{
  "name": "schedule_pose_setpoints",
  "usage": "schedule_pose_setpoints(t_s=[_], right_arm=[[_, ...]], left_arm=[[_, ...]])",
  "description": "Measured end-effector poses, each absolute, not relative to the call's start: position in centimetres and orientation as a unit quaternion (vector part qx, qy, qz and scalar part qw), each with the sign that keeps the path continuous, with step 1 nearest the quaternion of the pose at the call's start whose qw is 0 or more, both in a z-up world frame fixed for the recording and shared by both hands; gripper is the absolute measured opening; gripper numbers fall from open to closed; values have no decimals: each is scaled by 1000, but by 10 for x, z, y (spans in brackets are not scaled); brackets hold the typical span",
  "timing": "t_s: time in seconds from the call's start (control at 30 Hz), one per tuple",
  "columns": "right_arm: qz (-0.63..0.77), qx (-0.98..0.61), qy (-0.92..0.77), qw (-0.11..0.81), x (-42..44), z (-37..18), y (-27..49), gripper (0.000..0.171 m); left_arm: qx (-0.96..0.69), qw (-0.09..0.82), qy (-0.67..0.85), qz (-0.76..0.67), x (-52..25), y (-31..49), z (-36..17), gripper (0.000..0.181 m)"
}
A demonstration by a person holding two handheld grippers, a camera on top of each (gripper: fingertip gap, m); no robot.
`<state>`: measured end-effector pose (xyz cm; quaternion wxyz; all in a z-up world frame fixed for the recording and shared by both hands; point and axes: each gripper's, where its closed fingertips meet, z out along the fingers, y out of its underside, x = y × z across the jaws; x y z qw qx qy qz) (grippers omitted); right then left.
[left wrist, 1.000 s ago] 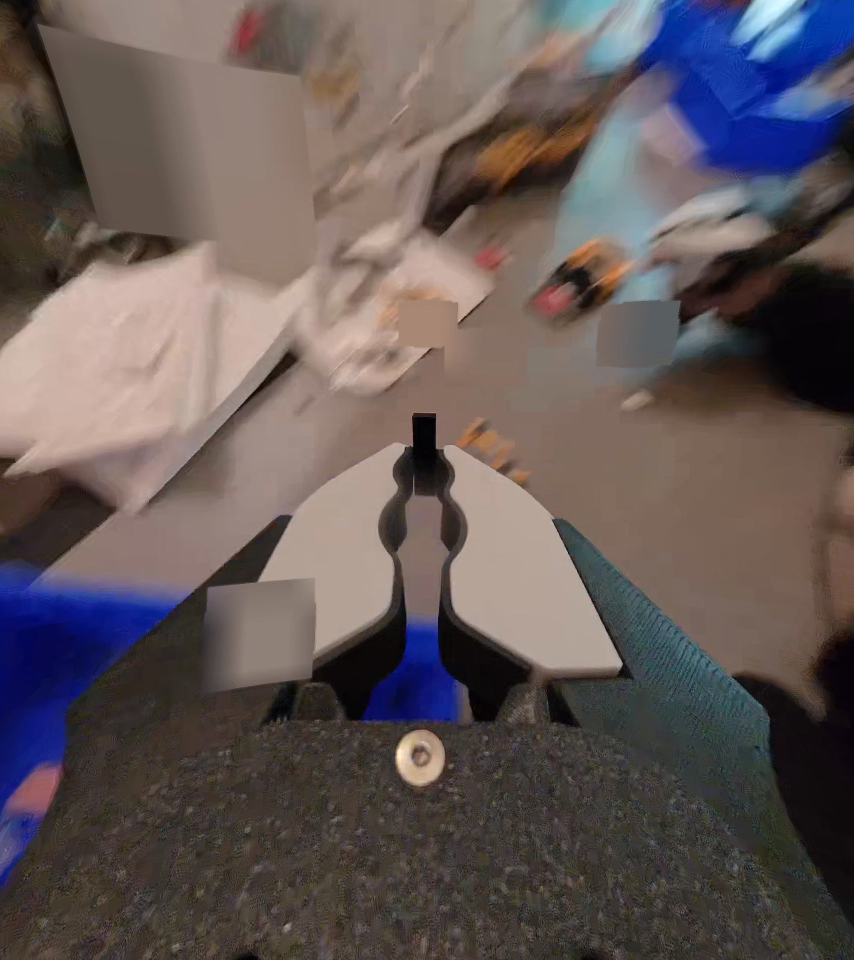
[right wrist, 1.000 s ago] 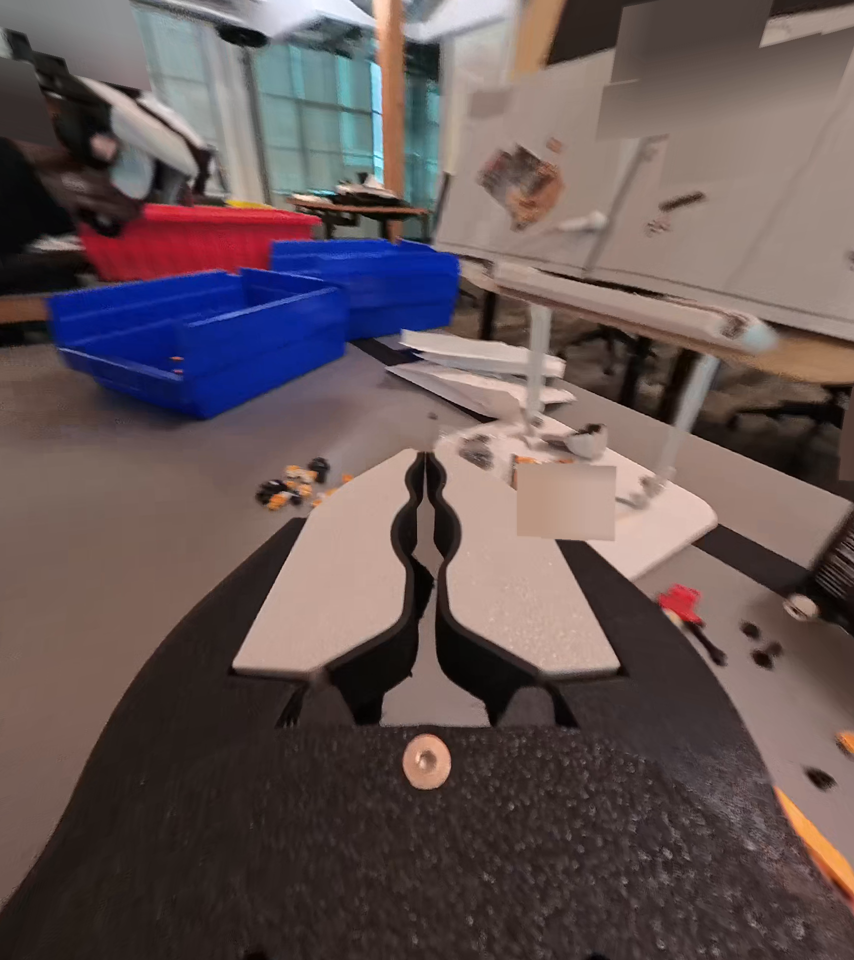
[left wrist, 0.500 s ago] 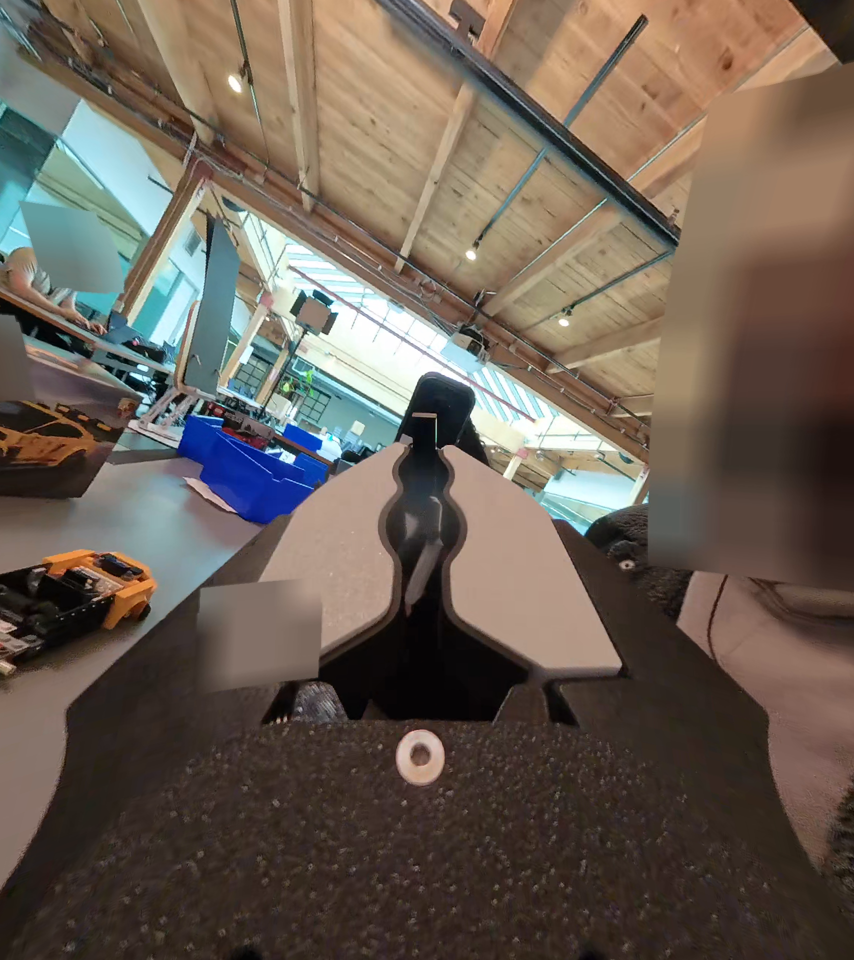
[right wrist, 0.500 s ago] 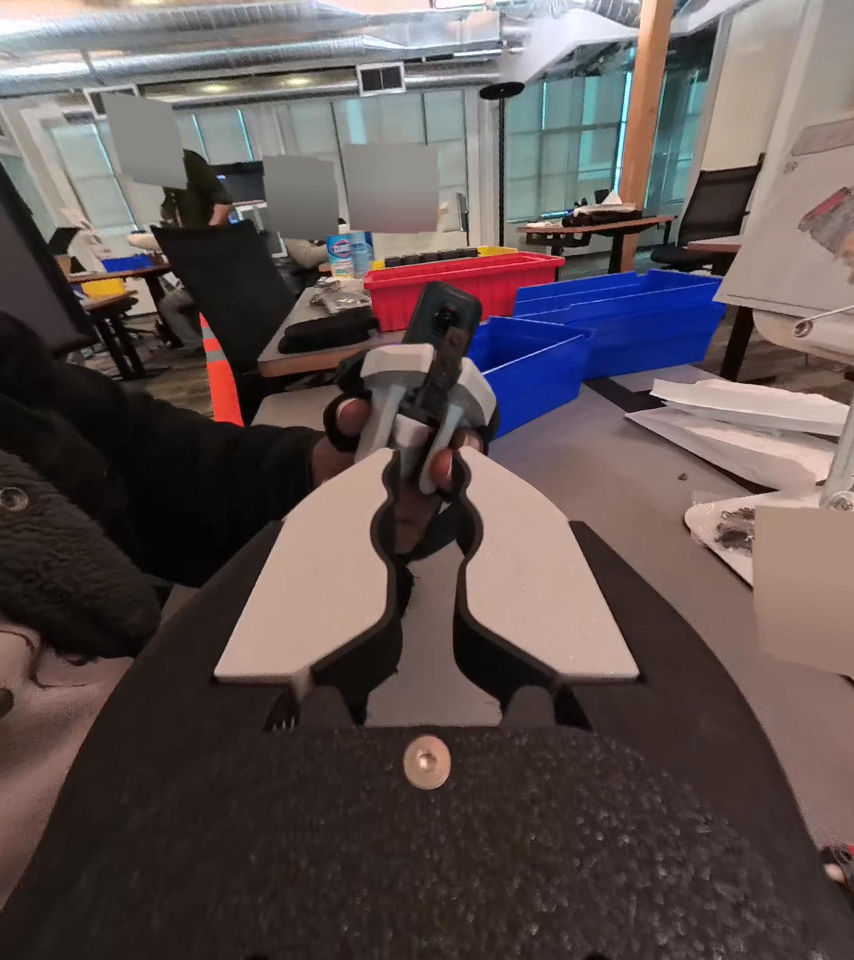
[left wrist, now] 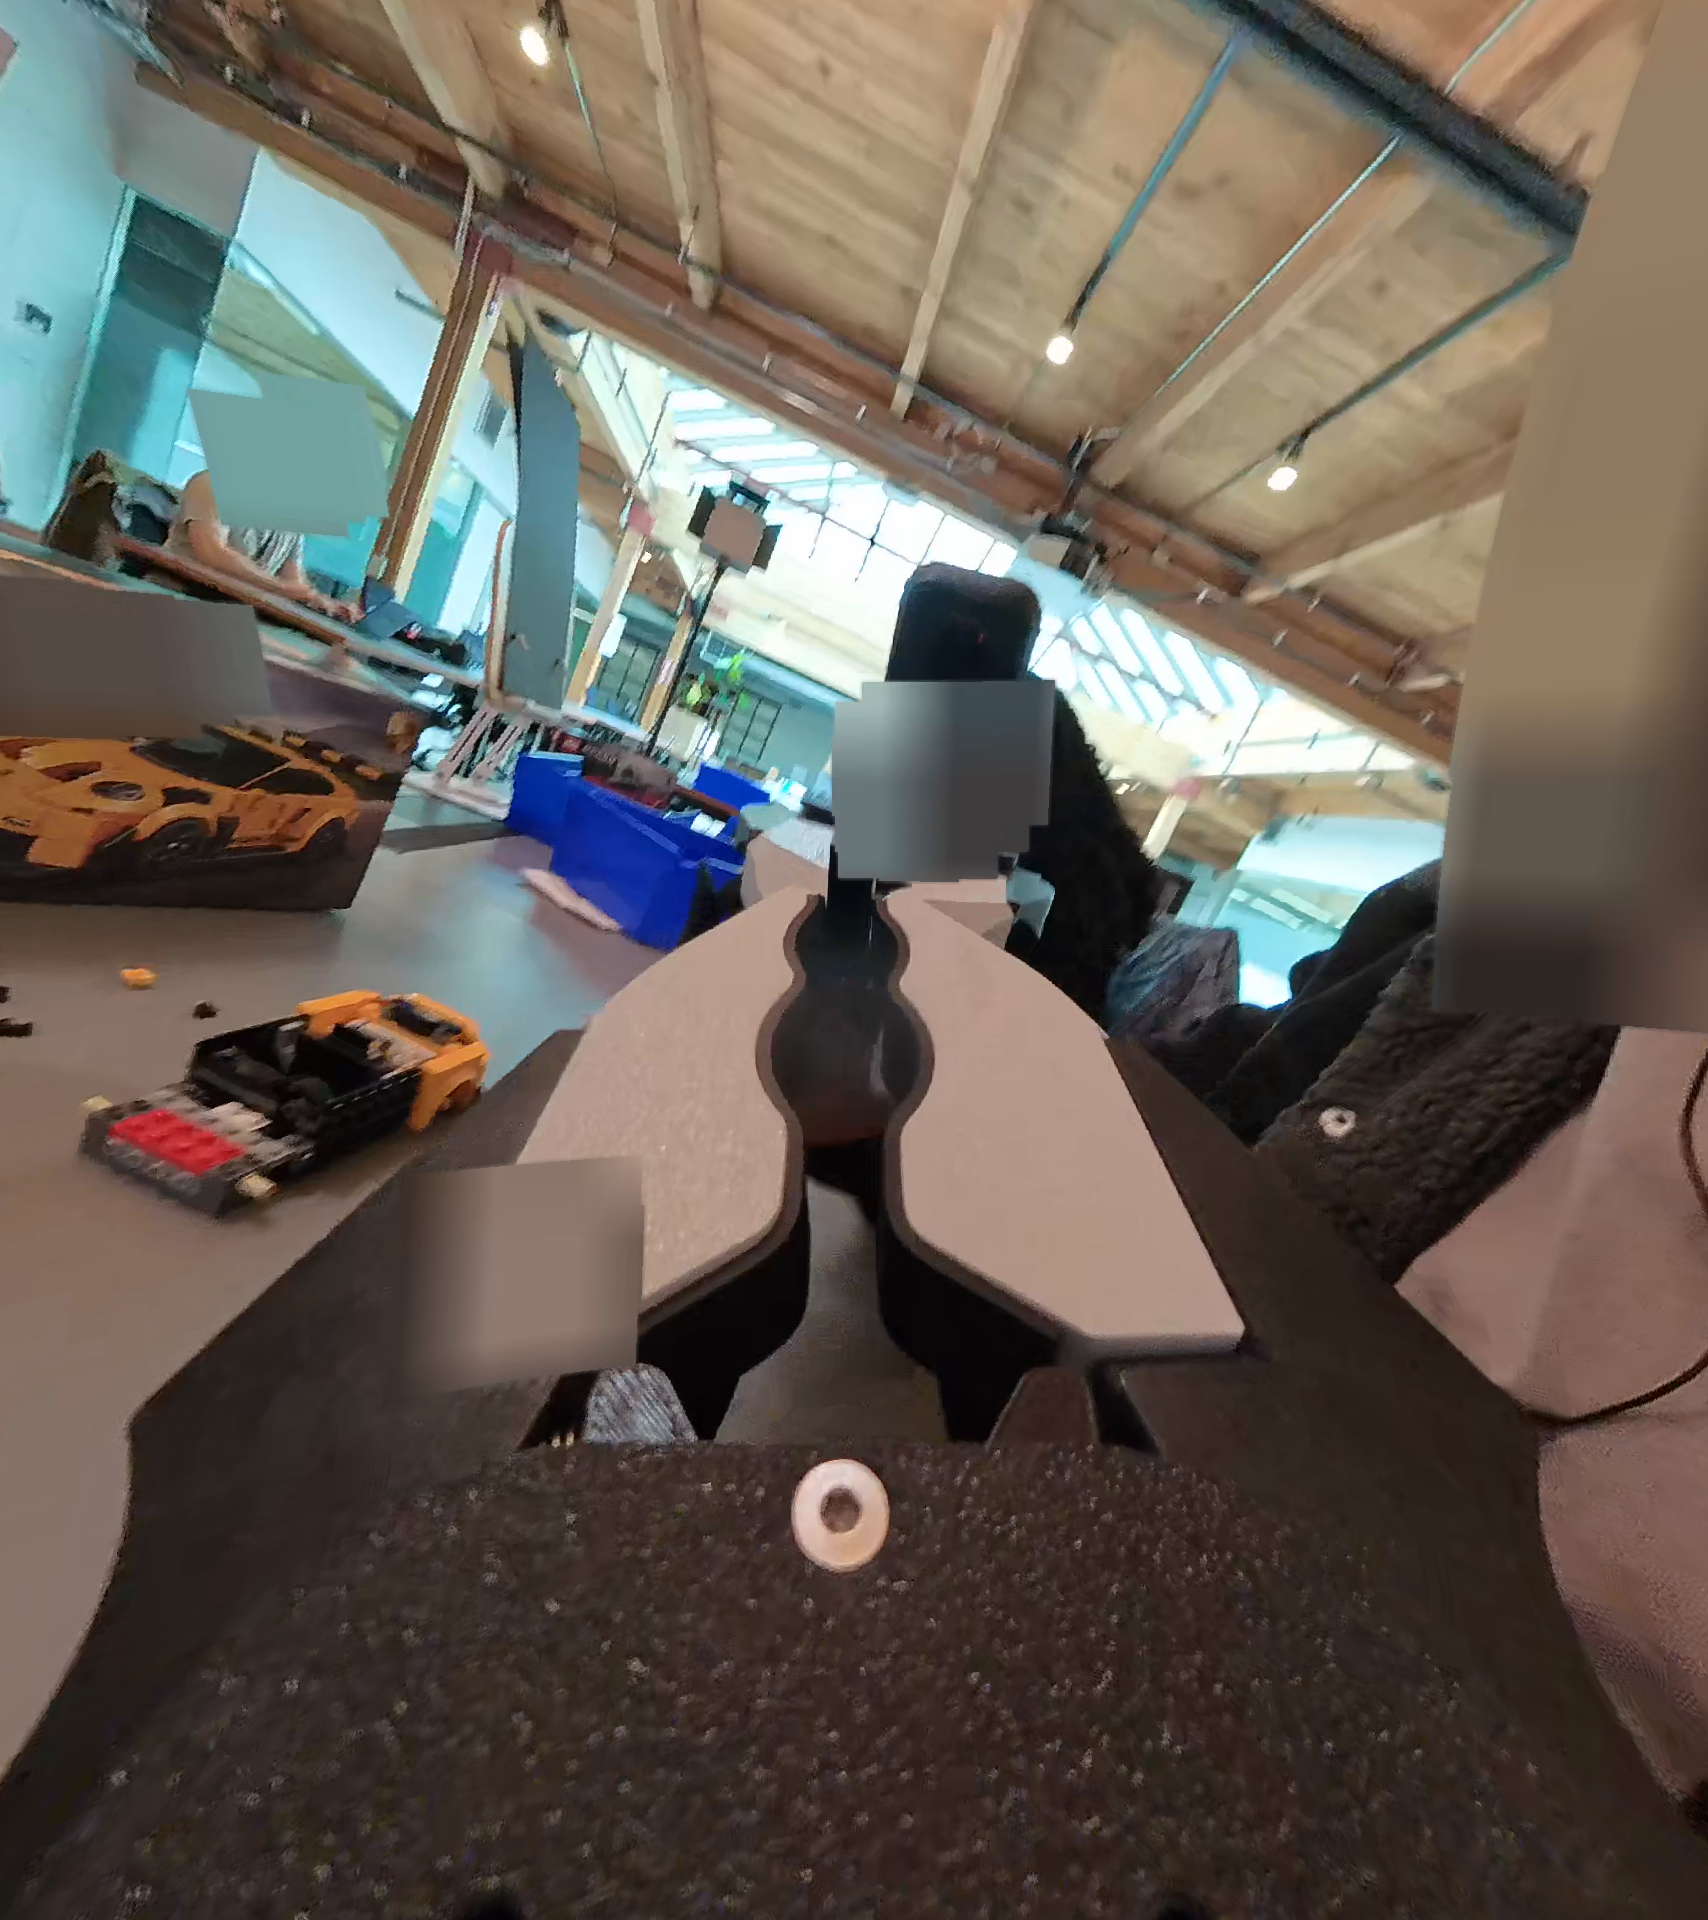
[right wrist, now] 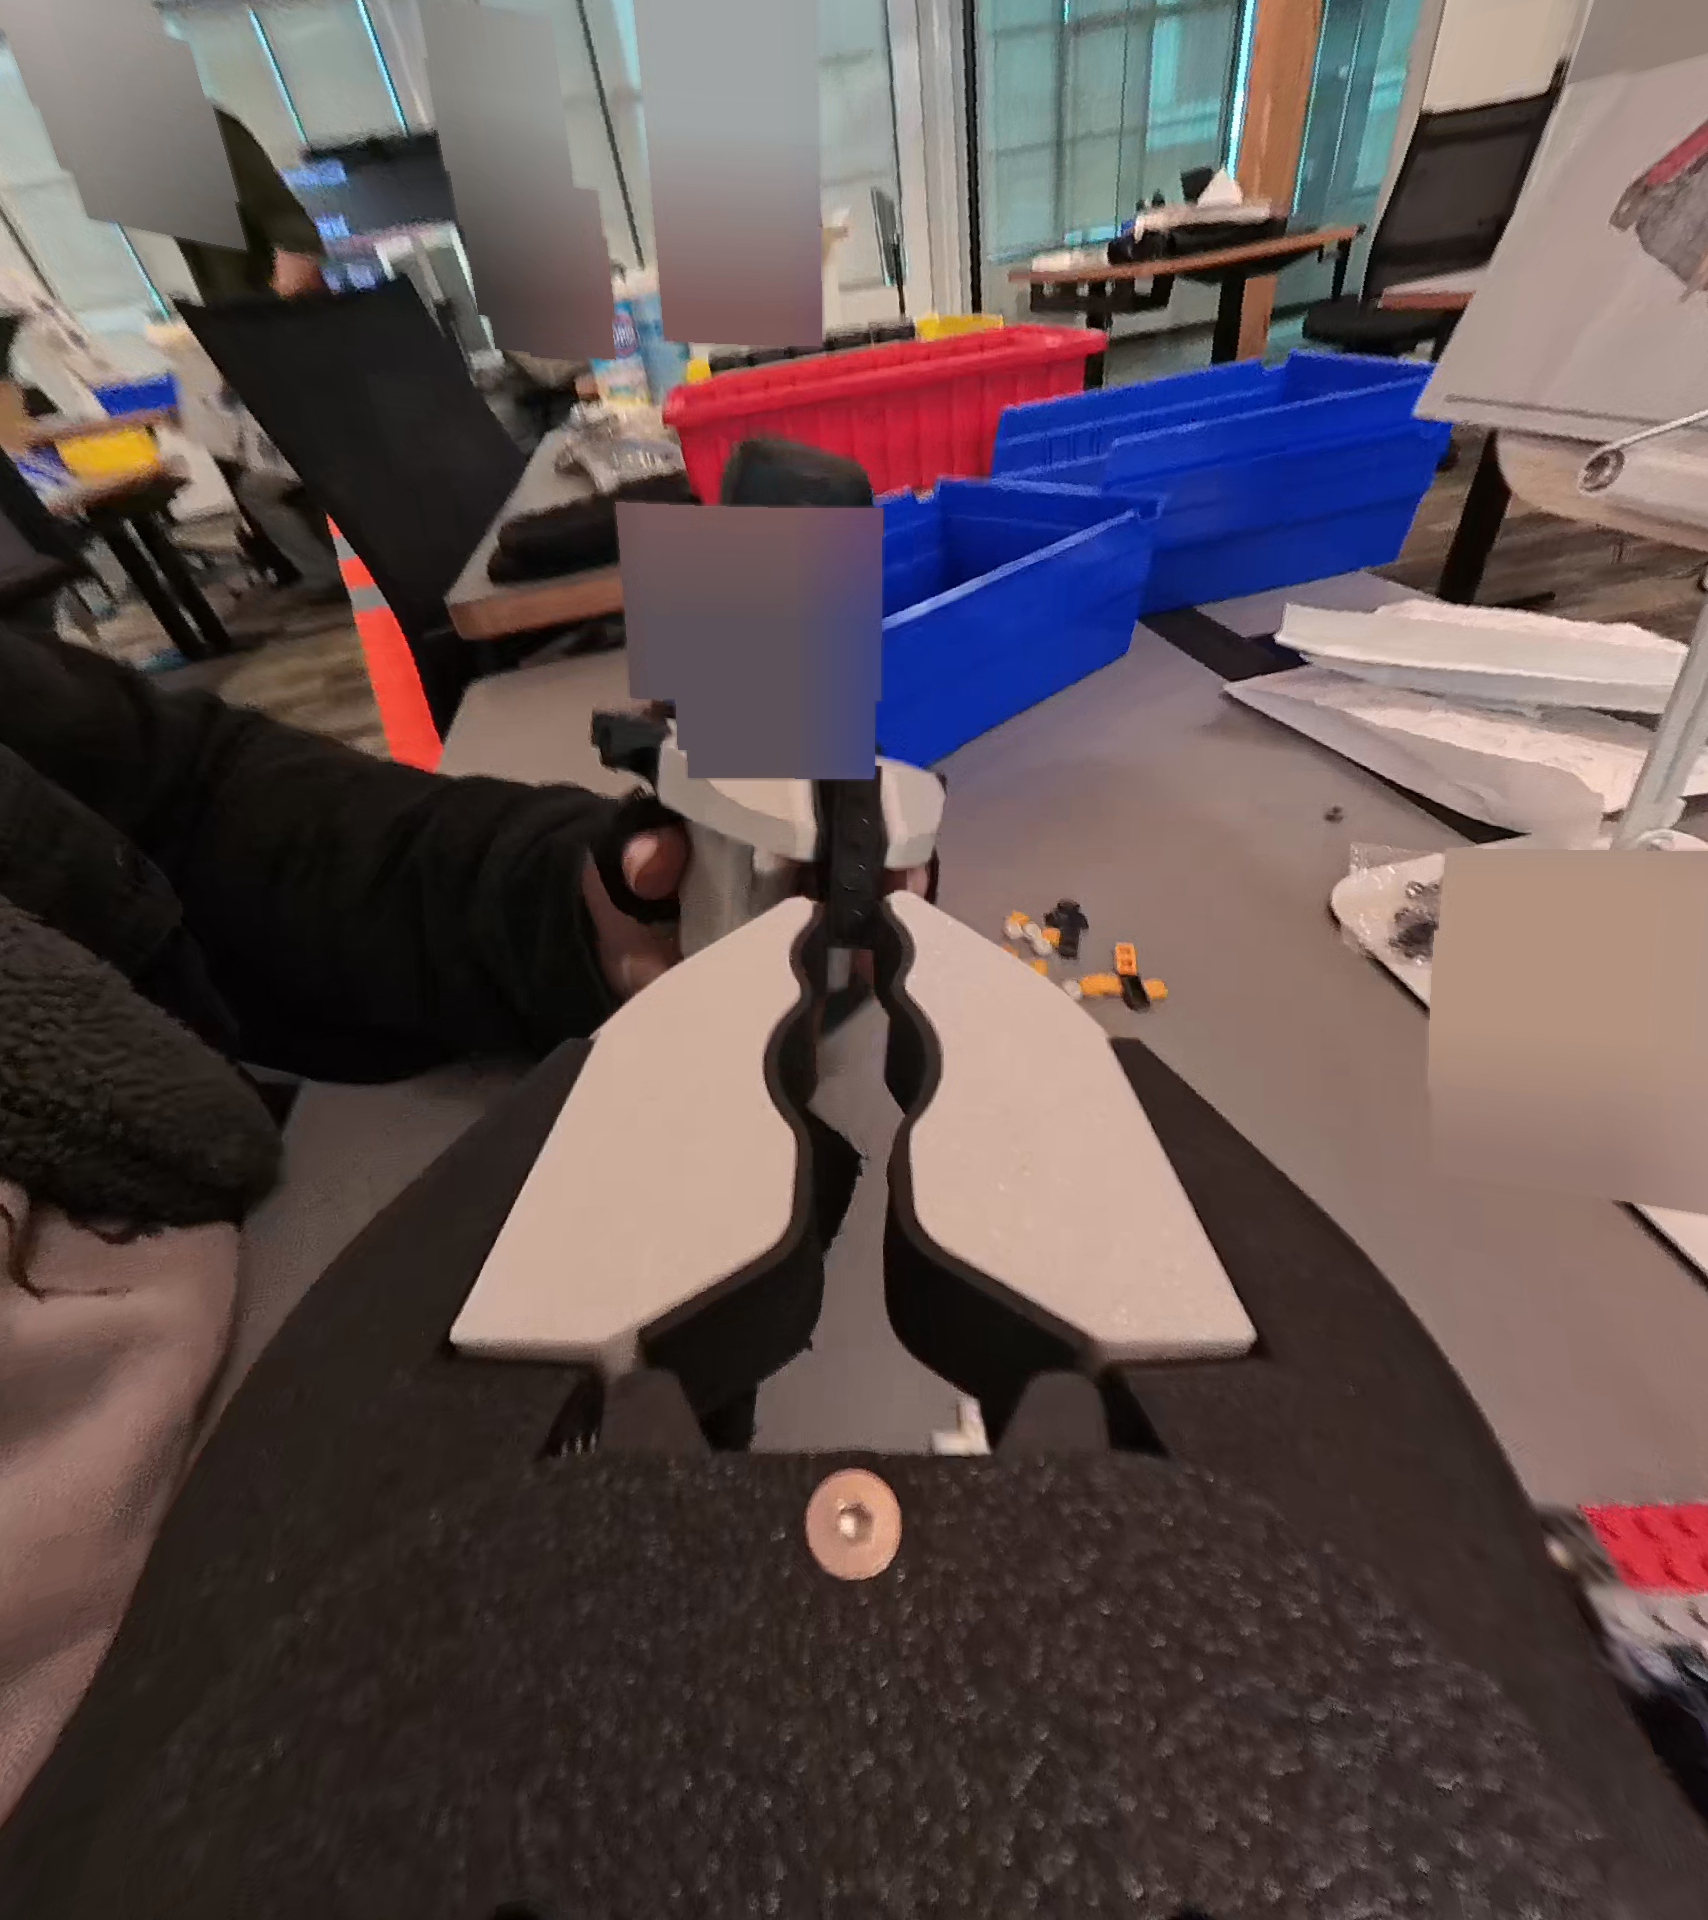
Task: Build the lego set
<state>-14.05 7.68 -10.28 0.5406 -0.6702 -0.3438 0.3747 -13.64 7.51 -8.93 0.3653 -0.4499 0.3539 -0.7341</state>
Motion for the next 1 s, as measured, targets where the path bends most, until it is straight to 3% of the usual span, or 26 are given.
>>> schedule_pose_setpoints(t_s=[0.1, 0.2, 0.4, 1.0], right_arm=[[271, -728, -383, 500, -106, -129, 92, 8], [143, -796, -453, 374, -65, -190, 91, 8], [109, -820, -518, 215, -64, -261, 68, 8], [108, -825, -513, 212, -62, -263, 68, 10]], left_arm=[[-503, 395, 403, -655, -136, 89, -109, 20], [-547, 418, 471, -552, -133, 96, -137, 18], [-586, 391, 561, -435, -122, 89, -189, 13], [-598, 373, 588, -397, -122, 87, -211, 10]])
